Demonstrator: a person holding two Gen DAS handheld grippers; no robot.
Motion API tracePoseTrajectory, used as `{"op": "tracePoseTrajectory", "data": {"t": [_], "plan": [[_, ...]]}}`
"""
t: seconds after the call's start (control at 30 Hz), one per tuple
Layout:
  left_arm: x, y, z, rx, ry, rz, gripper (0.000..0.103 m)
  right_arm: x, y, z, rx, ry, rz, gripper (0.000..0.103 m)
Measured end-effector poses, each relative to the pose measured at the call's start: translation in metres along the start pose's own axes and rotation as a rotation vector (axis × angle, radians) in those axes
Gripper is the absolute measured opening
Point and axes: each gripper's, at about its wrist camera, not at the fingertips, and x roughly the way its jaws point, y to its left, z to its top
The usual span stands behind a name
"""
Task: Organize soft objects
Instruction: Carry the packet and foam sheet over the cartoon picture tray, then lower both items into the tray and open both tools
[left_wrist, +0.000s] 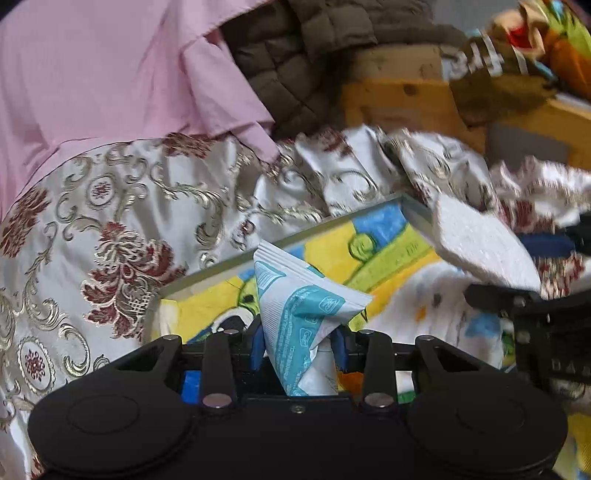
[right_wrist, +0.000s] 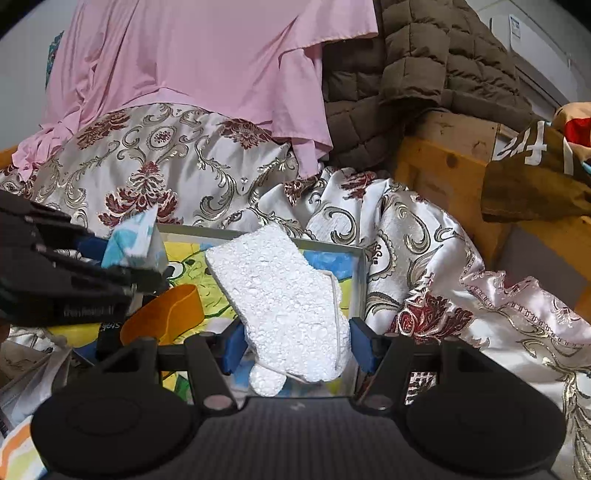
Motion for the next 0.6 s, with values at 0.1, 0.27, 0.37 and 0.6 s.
{"op": "tracePoseTrajectory", "data": {"t": [0.1, 0.27, 0.37, 0.6], "plan": [[0.006, -0.008, -0.002, 0.041, 0.026, 0.003, 0.038, 0.004, -0.001, -0.001, 0.007, 0.011, 0.003, 0.063], [0.011, -0.013, -0.003, 0.066, 0.039, 0.027, 0.039, 0.010, -0.004, -0.002, 0.013, 0.034, 0.002, 0.063], [0.012, -0.015, -0.002, 0.074, 0.045, 0.041, 0.039, 0.012, -0.004, -0.003, 0.013, 0.045, 0.001, 0.063], [0.013, -0.018, -0.001, 0.089, 0.056, 0.071, 0.040, 0.016, -0.004, -0.007, 0.016, 0.060, -0.001, 0.063]]}}
